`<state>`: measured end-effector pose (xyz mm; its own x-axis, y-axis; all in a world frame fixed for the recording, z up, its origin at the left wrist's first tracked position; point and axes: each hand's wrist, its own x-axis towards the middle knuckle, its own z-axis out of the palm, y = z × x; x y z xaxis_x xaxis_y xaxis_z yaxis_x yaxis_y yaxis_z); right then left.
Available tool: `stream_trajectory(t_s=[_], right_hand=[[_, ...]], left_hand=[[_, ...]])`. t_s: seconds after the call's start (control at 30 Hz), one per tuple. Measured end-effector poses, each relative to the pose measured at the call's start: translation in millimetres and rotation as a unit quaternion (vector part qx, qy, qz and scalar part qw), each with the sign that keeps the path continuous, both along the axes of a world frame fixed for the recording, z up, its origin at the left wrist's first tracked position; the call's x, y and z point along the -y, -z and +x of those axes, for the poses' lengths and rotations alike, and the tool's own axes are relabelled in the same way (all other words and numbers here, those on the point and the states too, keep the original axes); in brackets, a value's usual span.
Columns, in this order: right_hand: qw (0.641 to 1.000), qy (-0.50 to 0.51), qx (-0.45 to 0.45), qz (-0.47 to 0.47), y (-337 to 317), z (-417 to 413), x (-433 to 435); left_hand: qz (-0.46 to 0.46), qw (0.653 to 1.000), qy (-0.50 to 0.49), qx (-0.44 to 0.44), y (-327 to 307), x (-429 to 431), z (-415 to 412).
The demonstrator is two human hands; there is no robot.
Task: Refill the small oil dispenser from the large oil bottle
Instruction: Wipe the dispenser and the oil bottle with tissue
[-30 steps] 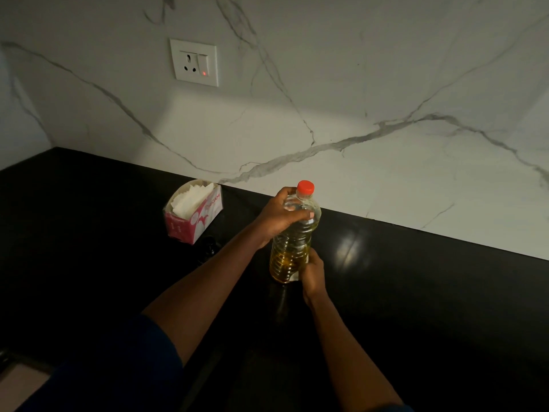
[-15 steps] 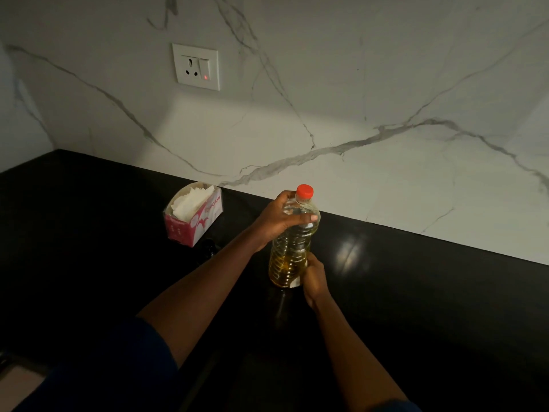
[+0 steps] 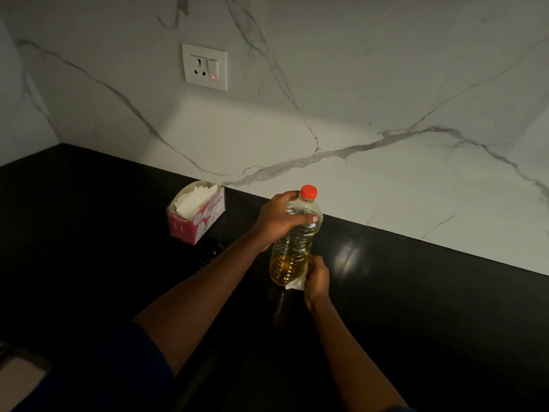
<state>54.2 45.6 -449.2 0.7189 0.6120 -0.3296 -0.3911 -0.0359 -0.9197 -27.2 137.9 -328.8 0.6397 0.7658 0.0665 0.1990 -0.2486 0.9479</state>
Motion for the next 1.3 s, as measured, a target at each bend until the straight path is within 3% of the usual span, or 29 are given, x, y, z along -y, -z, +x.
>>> stream_trajectory(t_s=[0.1,0.27,0.47,0.73,0.83,1.03,1.3], right_hand=[[0.998,0.049,-0.015,0.039,-12.4,-6.3,-4.4],[0.989,0.127,-0.005,0.074,-7.1,-32.6,13.0],[0.991,0.077,-0.002,-0.113,-13.4,-23.0,1.2],[0.992,0.124,0.018,0.027,-20.9,-34.7,-4.2],[0.990,0.129,0.043,0.036,-6.5,-56.2,1.6],[0.994,0.061,0.078,-0.045,-13.0,-42.2,-11.7],[0.986,0.070,0.135,0.072,-28.2,-50.3,-4.8]], left_hand=[[-0.008,1.000,-0.006,0.007,-0.6,4.7,0.9],[0.061,0.997,-0.007,-0.043,6.1,11.4,7.5],[0.047,0.997,-0.007,-0.061,6.4,5.9,9.1],[0.061,0.996,-0.048,-0.052,7.2,11.8,11.5],[0.057,0.997,-0.053,-0.030,8.7,14.6,12.6],[0.046,0.997,-0.042,-0.036,8.3,12.5,9.5],[0.061,0.996,-0.048,-0.039,9.5,10.0,10.2]])
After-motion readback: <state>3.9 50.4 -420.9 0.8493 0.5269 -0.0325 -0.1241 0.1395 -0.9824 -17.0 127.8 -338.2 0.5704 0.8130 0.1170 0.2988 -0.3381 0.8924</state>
